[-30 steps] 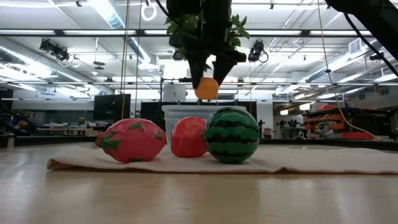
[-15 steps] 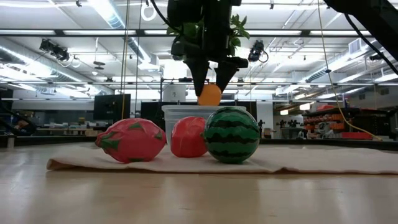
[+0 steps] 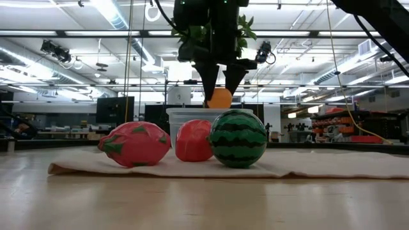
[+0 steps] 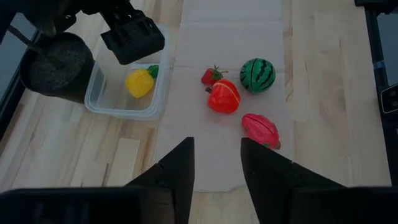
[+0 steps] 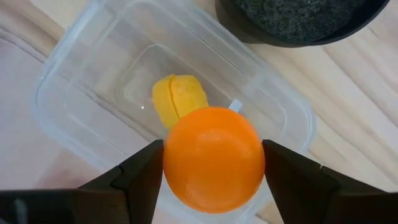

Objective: Pick and placing Produce into tupperware
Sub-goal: Put the orange into the transparent bin, then put the dragonfruit into the transparent bin

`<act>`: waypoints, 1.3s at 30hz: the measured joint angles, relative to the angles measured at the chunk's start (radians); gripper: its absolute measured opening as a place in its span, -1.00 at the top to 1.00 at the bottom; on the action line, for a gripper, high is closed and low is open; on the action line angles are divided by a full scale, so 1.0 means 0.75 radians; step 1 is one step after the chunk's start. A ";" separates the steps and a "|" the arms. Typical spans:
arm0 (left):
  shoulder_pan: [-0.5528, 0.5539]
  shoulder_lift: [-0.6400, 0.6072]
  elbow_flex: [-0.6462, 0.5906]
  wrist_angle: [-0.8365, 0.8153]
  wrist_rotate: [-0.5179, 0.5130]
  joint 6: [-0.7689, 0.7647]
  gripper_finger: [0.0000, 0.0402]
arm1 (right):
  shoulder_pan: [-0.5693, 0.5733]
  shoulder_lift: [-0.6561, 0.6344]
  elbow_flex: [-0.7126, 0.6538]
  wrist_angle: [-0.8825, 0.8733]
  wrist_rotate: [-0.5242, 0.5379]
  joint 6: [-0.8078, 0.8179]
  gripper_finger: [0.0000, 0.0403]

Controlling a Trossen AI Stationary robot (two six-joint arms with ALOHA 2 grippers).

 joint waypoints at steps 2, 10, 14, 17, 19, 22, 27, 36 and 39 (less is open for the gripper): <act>0.000 0.000 0.000 0.000 0.000 0.000 0.32 | 0.000 0.000 0.000 0.001 0.001 -0.001 -0.29; 0.000 0.000 0.000 0.000 0.000 0.000 0.30 | 0.000 0.000 0.000 -0.001 -0.032 -0.028 -0.37; 0.000 0.000 0.000 0.000 0.000 0.000 0.33 | 0.000 0.000 0.000 -0.001 -0.033 -0.029 -0.43; 0.000 0.000 0.000 0.000 0.000 -0.001 0.34 | 0.002 0.000 0.000 0.000 -0.035 -0.029 -0.47; 0.000 0.000 0.000 0.000 0.000 -0.001 0.33 | 0.003 0.000 0.000 0.001 -0.035 -0.029 -0.49; 0.000 0.000 0.000 0.000 0.000 -0.001 0.31 | 0.006 0.000 0.000 0.000 -0.034 -0.029 -0.51; 0.000 0.000 0.000 0.000 0.000 0.006 0.30 | 0.013 0.000 0.001 0.001 -0.034 -0.029 -0.50; 0.000 0.000 0.000 0.000 0.000 0.008 0.31 | 0.048 -0.016 0.001 -0.001 -0.044 -0.003 -0.44; 0.000 0.000 0.000 0.000 0.000 0.008 0.30 | 0.105 -0.059 0.001 -0.026 -0.055 0.003 -0.31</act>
